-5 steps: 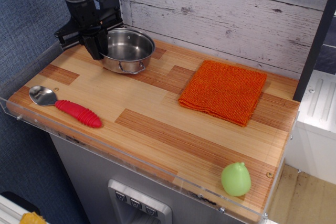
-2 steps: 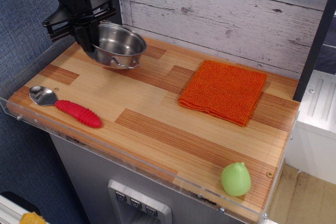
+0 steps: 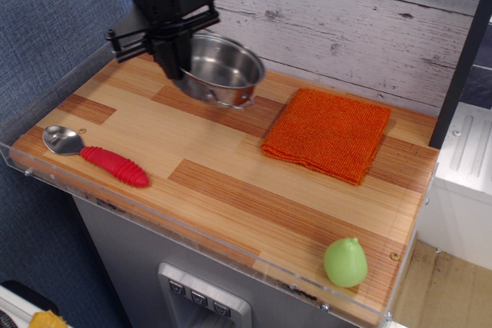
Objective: Move the bowl onto the orange cloth.
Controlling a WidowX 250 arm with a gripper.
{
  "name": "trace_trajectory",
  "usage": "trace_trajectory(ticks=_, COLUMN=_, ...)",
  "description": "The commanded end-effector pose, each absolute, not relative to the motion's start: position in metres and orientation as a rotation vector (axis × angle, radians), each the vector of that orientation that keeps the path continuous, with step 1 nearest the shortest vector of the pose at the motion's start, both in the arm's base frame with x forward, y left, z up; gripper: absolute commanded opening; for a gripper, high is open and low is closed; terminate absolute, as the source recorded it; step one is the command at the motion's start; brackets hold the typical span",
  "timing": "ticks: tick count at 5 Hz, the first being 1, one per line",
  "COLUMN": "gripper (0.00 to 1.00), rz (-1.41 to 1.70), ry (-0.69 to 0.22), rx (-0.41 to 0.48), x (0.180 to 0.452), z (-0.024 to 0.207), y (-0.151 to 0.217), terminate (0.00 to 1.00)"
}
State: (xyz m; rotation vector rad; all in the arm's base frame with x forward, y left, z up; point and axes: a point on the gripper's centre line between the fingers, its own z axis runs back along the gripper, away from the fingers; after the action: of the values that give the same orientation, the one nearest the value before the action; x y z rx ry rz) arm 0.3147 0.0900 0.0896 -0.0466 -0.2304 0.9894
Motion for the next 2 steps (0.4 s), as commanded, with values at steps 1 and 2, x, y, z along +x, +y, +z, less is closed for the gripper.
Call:
trace_trajectory(ticks=1, gripper=0.0, rz=0.842, ry=-0.273, rx=-0.154, x=0.31, z=0.116, y=0.057, terminate=0.0)
trace_trajectory(ticks=2, gripper=0.0, rz=0.767, ry=-0.247, rx=-0.183, x=0.316, z=0.112, y=0.036, terminate=0.0)
